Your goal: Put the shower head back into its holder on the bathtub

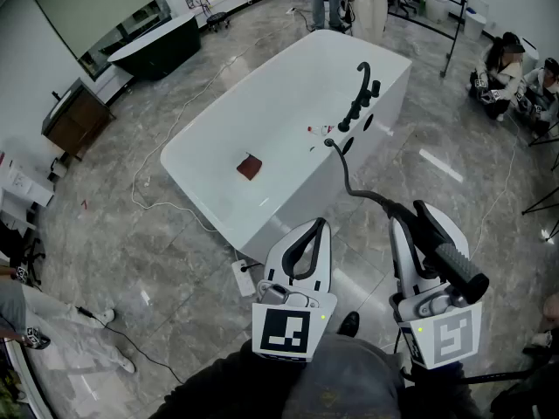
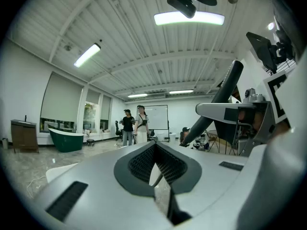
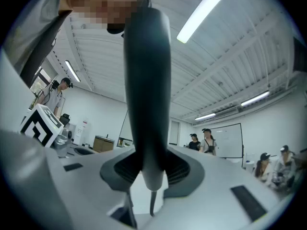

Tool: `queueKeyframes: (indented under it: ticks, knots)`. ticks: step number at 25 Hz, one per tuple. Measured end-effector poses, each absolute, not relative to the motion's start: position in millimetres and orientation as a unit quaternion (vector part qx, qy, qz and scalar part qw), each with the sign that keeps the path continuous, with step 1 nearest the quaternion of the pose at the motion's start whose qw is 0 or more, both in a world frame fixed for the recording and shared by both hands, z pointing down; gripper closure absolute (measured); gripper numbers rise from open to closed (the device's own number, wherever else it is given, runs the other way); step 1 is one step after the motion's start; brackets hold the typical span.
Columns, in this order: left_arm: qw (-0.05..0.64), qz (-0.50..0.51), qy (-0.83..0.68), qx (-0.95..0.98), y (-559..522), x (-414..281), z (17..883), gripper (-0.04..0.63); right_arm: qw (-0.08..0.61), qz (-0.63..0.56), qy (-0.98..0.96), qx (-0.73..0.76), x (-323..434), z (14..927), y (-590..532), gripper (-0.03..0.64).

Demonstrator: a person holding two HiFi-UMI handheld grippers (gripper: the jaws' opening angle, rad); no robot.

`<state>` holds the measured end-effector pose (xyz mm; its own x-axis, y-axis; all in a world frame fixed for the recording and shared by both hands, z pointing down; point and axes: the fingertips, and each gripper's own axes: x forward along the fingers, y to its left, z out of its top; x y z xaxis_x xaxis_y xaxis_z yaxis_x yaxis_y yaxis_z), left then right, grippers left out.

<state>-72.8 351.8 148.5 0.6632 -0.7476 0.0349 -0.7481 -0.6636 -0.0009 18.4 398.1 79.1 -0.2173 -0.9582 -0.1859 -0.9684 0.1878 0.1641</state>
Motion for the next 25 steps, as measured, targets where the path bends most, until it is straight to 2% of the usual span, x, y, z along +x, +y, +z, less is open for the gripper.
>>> queueKeyframes:
  ticks: [25]
  knots:
    - [0.010,0.018,-0.441,0.897,363.0,-39.8,159.7,0.592,0.033,0.125,0.786,-0.604,61.8,81.7,407.8,0.488]
